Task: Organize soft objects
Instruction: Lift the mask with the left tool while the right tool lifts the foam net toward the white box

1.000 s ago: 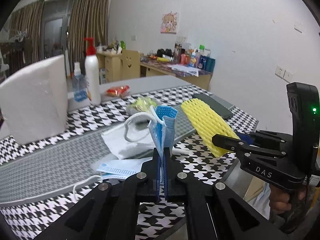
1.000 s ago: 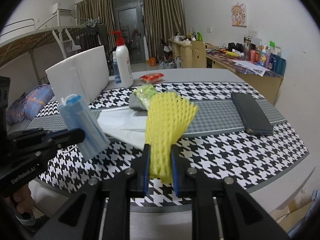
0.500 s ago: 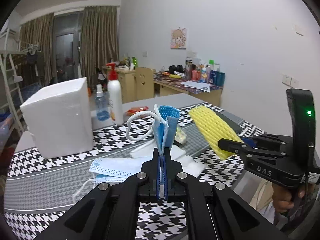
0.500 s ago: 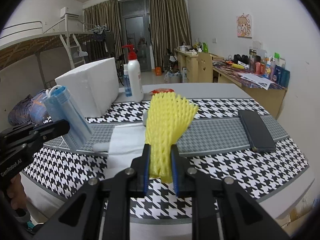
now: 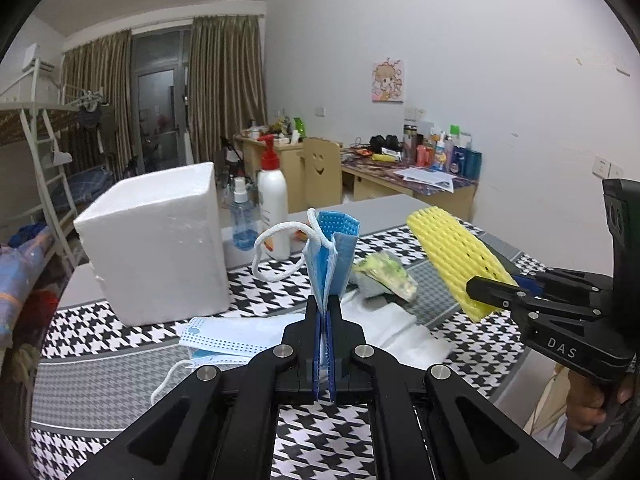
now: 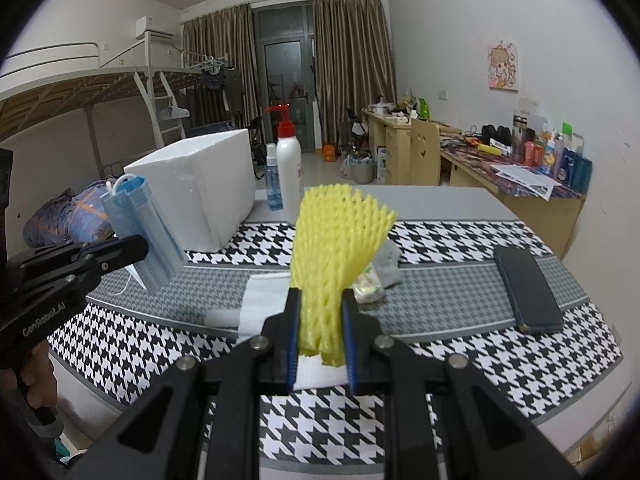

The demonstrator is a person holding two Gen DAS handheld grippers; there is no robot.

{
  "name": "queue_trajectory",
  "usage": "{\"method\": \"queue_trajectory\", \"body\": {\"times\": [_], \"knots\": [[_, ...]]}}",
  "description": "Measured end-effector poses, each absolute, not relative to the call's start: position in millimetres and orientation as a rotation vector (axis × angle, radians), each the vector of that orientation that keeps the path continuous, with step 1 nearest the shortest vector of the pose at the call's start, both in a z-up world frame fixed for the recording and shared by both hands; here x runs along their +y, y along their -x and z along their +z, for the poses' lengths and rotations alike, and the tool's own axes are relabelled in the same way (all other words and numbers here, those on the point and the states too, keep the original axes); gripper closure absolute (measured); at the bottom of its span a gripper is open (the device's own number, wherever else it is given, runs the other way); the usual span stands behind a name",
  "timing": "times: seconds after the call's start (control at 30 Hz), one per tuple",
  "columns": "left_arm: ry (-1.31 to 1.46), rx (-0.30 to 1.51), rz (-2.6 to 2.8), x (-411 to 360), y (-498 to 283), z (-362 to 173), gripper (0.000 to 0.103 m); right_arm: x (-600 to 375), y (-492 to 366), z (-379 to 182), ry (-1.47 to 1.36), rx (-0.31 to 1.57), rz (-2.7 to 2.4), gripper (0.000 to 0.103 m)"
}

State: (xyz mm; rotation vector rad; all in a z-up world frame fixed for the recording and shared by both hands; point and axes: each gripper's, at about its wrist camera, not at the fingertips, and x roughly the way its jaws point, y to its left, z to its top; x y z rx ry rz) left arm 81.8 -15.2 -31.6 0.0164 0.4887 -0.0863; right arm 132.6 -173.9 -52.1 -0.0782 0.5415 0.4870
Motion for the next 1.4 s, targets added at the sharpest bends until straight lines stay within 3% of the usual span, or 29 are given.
{"method": "queue_trajectory", "body": {"times": [1.4], "knots": [[-0.014, 0.386, 0.124, 46.3, -109.0, 21.5, 0.101, -99.1, -162.1, 1.2, 0.11, 0.402, 0.599, 0.081]]}}
